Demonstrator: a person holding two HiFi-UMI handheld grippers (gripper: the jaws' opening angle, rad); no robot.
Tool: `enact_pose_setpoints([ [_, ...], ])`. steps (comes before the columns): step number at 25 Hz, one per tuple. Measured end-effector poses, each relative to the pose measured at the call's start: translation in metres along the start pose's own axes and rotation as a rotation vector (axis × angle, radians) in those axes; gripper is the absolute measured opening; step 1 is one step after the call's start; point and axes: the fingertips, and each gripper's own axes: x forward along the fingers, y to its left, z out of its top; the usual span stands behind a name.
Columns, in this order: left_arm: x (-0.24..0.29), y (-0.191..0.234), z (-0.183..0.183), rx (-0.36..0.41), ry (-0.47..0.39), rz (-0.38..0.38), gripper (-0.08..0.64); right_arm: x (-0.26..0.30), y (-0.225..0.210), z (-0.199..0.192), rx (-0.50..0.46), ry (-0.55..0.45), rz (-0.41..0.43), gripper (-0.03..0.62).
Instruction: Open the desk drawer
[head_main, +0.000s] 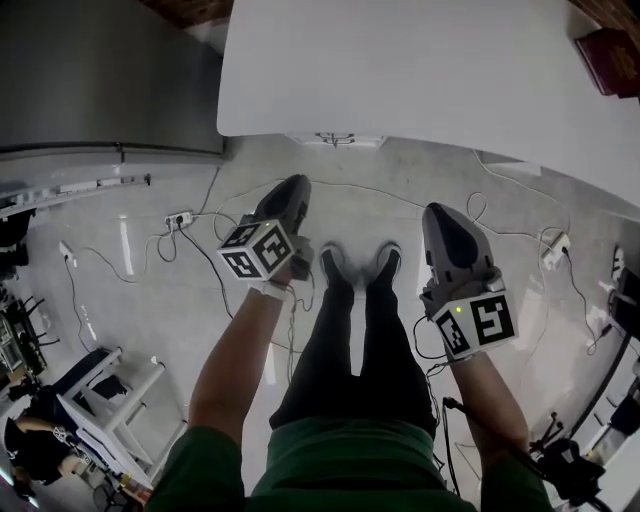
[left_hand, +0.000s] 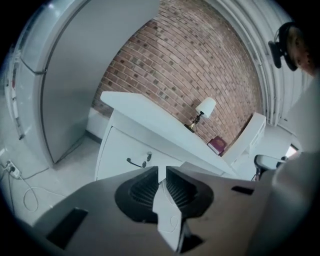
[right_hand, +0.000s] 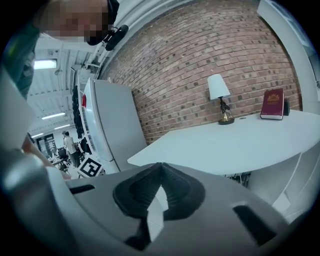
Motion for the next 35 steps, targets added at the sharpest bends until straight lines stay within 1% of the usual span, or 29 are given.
enact_pose_setpoints([
  [3,0.022,0.021,-0.013,-0.037,0.013,-0.001,0.041,0.009,0.001,-0.02,0.018,0.014,0.005,0.002],
  [6,0.044,0.037,-0.023,-0.063,0.018,-0.008,0.041,0.015,-0.002,-0.032,0.035,0.013,0.002,0.002],
  [9,0.06,0.048,-0.033,-0.118,0.017,-0.022,0.041,0.018,-0.006,-0.044,0.049,0.009,0.0,0.002],
  [12,0.068,0.065,-0.03,-0.134,-0.01,0.015,0.043,0.018,-0.013,-0.06,0.055,0.017,-0.006,0.002],
  [13,0.072,0.069,-0.03,-0.156,-0.018,0.012,0.043,0.019,-0.017,-0.065,0.055,0.023,-0.01,0.0],
  [14,0.078,0.071,-0.033,-0.195,-0.023,-0.01,0.043,0.02,-0.02,-0.071,0.056,0.028,-0.015,0.002],
  [16,0.092,0.071,-0.038,-0.29,-0.026,-0.079,0.046,0.024,-0.027,-0.081,0.059,0.041,-0.024,0.002],
  [18,0.104,0.074,-0.04,-0.355,-0.033,-0.115,0.102,0.028,-0.031,-0.091,0.068,0.052,-0.033,0.002],
  [19,0.109,0.076,-0.04,-0.373,-0.037,-0.12,0.11,0.028,-0.033,-0.096,0.072,0.058,-0.035,0.002],
  [23,0.128,0.084,-0.038,-0.393,-0.059,-0.101,0.11,0.028,-0.033,-0.112,0.074,0.093,-0.04,0.002],
  [25,0.136,0.088,-0.036,-0.428,-0.084,-0.1,0.11,0.028,-0.032,-0.119,0.072,0.105,-0.04,0.002],
  [28,0.148,0.095,-0.033,-0.49,-0.115,-0.112,0.11,0.028,-0.033,-0.128,0.081,0.116,-0.042,0.002],
  [31,0.157,0.095,-0.031,-0.506,-0.117,-0.124,0.11,0.028,-0.035,-0.129,0.094,0.117,-0.049,0.002],
  [35,0.163,0.097,-0.025,-0.542,-0.144,-0.136,0.11,0.029,-0.039,-0.133,0.113,0.123,-0.062,0.002],
])
